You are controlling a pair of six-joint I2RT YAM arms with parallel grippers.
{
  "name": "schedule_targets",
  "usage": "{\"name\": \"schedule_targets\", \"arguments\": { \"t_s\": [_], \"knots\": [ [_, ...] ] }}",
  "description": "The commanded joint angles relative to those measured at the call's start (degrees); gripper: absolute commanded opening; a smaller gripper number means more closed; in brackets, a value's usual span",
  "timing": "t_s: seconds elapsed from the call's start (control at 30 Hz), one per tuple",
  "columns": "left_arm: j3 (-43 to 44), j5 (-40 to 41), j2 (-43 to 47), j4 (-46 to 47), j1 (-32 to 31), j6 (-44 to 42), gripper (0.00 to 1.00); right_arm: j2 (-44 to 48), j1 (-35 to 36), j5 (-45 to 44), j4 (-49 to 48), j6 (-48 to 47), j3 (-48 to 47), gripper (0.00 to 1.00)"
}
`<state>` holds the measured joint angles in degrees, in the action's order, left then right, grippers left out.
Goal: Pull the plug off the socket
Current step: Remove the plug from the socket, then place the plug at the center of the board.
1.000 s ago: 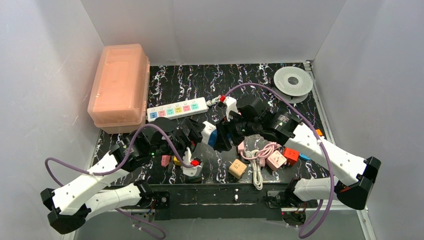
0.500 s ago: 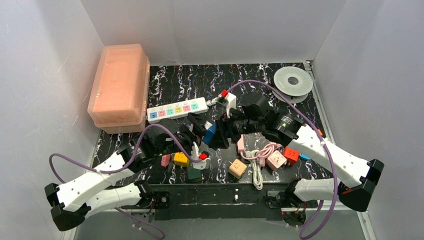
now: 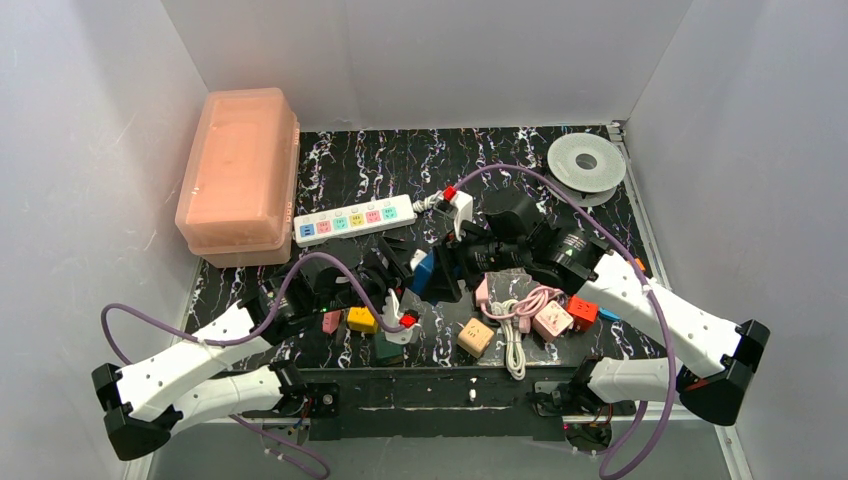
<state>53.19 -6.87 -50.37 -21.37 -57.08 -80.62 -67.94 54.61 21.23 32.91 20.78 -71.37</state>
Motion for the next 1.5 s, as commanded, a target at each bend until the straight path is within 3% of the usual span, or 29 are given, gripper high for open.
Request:
{"name": "schedule_targets", "arguments": {
  "t_s": [0.0, 0.2, 0.6, 1.13, 1.33, 1.47],
  "knots": [
    [0.52, 0.7, 0.42, 2.9, -0.75, -1.74, 0.0, 2.7, 0.05, 2.02, 0.06, -0.78, 1.22, 0.01],
    [2.0, 2.36, -3.1, 4.16, -0.75, -3.36, 0.0, 9.68, 0.06, 2.97, 0.99, 0.46, 9.54, 0.01],
    [-1.63, 8.9, -1.85, 3.52, -0.48, -5.33, 0.0, 18.4, 0.06, 1.72, 9.16, 2.35, 14.29, 0.01],
    [-4.2, 7.27, -0.71, 0.96, 11.03, -6.58, 0.0, 26.93, 0.06, -0.63, 19.36, 3.65, 14.91, 0.01],
    [-4.14, 7.58, -3.85, 1.36, 10.97, 1.46, 0.0, 19.64, -1.37, -13.4, 18.78, 2.49, 10.06, 0.01],
    [2.02, 9.64, -11.45, -5.91, 10.8, 14.92, 0.0, 15.04, -11.59, -15.4, 15.07, 3.6, 6.97, 0.01]
  ]
}}
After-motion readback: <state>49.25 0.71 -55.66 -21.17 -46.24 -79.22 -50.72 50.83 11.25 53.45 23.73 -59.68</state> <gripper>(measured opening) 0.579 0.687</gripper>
